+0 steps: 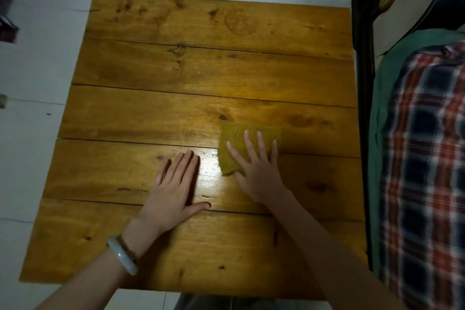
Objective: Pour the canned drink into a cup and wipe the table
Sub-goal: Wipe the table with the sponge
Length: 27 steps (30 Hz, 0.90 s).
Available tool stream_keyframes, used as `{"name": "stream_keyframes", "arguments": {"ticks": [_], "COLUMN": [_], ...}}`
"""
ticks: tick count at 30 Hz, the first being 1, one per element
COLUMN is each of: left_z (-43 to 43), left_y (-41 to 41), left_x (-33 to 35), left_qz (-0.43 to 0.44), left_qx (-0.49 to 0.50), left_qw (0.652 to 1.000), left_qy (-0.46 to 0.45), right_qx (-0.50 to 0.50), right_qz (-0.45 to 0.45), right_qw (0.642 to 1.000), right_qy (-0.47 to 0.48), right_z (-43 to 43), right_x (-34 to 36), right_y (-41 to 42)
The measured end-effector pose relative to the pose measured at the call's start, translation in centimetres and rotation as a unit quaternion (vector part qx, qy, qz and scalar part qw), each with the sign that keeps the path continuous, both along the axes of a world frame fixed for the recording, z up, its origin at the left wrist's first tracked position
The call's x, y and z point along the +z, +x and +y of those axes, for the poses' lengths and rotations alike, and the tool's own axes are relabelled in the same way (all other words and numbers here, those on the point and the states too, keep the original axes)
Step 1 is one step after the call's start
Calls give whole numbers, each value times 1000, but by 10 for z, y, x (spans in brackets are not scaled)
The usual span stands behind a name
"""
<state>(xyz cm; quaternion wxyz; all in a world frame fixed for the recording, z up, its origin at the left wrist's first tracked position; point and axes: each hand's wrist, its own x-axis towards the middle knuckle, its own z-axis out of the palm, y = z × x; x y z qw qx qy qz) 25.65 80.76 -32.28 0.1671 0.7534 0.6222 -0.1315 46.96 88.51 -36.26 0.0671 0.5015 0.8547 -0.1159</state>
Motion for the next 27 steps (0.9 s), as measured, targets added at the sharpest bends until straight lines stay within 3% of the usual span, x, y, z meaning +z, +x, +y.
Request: {"name": "stream_keyframes", "arguments": {"ticks": [6,13,19,27], "left_z": [-16,-11,9,5], "left_y": [-4,19,28,24], "left_x": [-1,2,-10,-10], "left_qz": [-11,-68,-46,-80], "left_qx": [-8,32,96,128], "left_qw": [1000,997,994,988], "left_qy": [14,35,29,23], "right_qx": [89,-31,-148,-105], "right_qz": [21,-11,-11,-14], "right_qw": [996,999,988,994], "right_qy": [12,-1,-28,-23], "right_z": [-46,-39,12,78], "right_x": [-4,-2,-3,2], "right_y": [20,85,104,23]}}
